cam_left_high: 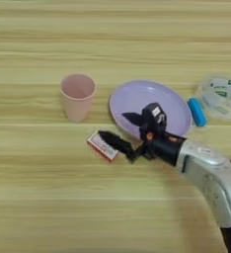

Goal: Move the objects on the table

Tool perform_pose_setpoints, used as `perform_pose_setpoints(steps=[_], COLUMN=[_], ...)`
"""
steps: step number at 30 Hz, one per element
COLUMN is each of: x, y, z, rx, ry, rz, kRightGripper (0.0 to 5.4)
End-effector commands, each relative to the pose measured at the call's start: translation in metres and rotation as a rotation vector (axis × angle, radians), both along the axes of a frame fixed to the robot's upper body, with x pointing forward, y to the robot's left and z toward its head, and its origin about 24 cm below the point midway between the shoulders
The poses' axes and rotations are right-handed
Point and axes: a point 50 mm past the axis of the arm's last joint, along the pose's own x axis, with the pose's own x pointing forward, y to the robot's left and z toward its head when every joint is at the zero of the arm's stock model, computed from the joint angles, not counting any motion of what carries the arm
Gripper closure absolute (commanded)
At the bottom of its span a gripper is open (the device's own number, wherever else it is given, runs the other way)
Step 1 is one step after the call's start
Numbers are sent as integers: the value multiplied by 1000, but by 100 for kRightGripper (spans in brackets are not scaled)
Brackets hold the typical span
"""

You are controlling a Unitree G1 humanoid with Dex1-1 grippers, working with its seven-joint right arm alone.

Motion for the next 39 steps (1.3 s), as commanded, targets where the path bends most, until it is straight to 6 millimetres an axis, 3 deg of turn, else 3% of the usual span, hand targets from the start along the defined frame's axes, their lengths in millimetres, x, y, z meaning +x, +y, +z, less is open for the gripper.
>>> perform_pose_setpoints(steps=[1,8,15,20,32,39], x=[22,38,60,64,33,12], y=[-20,-34,-42,-46,-53,-53], z=[28,22,-7,-19,-23,-12], rx=[-49,-24,-29,-46,-144,-200], ry=[-162,-101,48,111,178,189], rz=[-152,-290,-355,-372,-336,-277], kRightGripper=[3,3,3,3,3,3])
